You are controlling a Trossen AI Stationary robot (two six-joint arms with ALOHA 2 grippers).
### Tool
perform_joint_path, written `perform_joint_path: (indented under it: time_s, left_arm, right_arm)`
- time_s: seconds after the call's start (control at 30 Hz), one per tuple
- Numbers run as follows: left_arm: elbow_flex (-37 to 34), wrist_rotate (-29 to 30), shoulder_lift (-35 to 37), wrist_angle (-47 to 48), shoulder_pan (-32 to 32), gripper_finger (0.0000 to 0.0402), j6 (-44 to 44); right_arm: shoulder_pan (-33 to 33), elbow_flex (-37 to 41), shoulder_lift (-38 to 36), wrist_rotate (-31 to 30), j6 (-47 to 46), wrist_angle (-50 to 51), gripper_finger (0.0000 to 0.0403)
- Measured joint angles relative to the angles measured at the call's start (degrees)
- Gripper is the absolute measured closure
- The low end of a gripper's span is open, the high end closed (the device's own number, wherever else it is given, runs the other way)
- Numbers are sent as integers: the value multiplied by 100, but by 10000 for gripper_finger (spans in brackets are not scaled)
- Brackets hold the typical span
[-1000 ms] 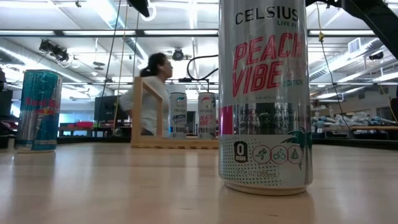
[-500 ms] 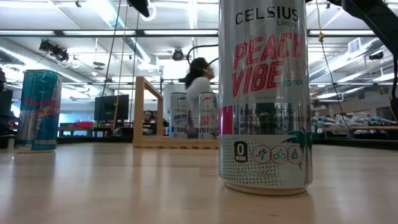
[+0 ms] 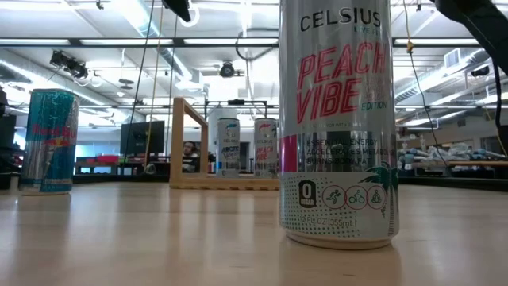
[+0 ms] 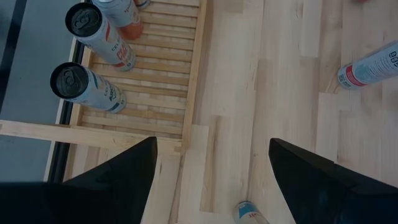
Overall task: Place canned beverage on shelf
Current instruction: Put the blue soda can into the shelf
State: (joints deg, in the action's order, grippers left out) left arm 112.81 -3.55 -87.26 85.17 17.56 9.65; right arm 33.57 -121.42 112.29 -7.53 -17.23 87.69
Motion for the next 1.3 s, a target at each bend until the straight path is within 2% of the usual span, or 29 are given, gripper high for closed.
perform_joint_path:
  time_s: [0.2,0.43,0.6,0.77,0.87,1.07,1.3]
  left_arm:
    - [0,0,0,385,-2,90,-17]
    - [-72,0,99,456,-5,90,-195]
    - [-987,18,574,335,-4,90,-302]
    - [-2175,21,1322,-150,0,90,-477]
    - [-2634,21,1636,-336,0,90,-748]
    - [-3076,25,2132,-552,-58,90,-1243]
    - [-3279,23,2365,-582,-308,90,-1862]
  right_arm:
    - [-417,-466,-25,-193,400,228,114]
    - [-789,-494,-519,-366,516,237,114]
    - [-1031,-496,-1079,-631,264,237,115]
    - [-1310,-496,-1539,-640,41,237,114]
    - [-1482,-496,-1796,-640,4,237,115]
    - [-1985,-496,-2098,-677,-278,237,115]
    - [-2638,-494,-2166,-1245,-420,235,115]
